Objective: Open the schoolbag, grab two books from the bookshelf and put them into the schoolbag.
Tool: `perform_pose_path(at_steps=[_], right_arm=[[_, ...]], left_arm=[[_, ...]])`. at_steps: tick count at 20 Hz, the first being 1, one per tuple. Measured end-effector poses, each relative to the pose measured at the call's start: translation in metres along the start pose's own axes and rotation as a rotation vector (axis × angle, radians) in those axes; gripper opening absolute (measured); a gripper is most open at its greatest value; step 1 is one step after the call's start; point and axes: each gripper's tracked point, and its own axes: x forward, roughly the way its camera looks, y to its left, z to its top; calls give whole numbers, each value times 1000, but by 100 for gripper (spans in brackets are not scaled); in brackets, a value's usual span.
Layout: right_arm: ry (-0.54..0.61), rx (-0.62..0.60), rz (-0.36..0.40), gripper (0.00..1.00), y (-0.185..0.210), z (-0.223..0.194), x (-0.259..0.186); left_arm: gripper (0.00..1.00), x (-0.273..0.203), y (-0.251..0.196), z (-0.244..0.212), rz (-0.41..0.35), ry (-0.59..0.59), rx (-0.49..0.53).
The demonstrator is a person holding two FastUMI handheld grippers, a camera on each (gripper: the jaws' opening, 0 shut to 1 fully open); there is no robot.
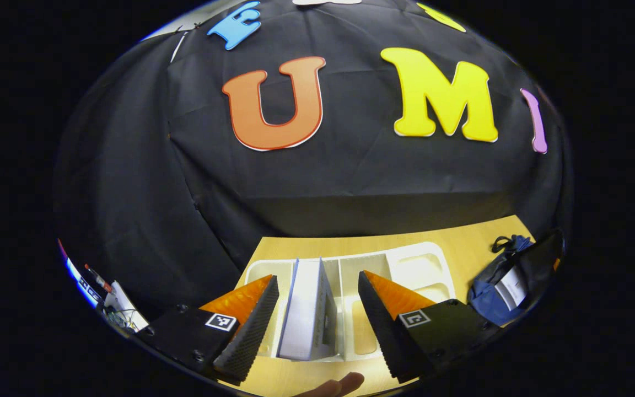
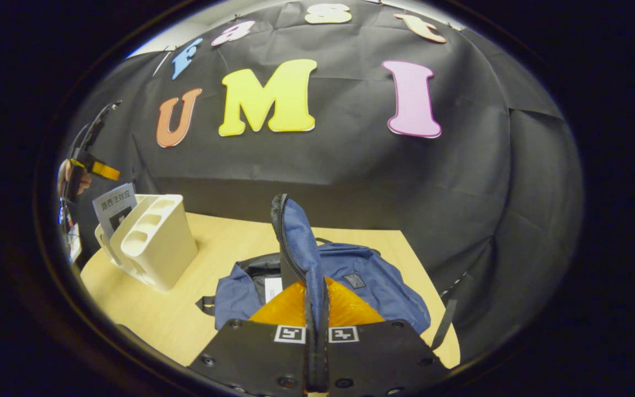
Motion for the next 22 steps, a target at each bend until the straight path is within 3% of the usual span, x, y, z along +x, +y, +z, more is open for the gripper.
perform_pose_path(at_steps=[5,7,9,11,14,16,22], right_arm=[[-18,-43,-7,0,2,-3,-3],[-20,-76,-8,0,4,-2,-3],[-23,-104,-11,0,6,0,-3],[-28,-107,-3,0,8,0,-5],[-37,-91,4,0,4,-1,-5],[-37,-64,6,1,1,-3,-6],[-36,-53,20,1,3,-11,-8]], left_arm=[[91,41,6,-36,-31,242,60],[83,46,10,-47,-52,307,75],[83,46,9,-61,-67,373,57],[73,42,12,-74,-66,425,35],[53,39,6,-82,-81,436,-12],[45,29,3,-83,-79,447,-49],[42,-20,1,-86,-57,396,-57]])
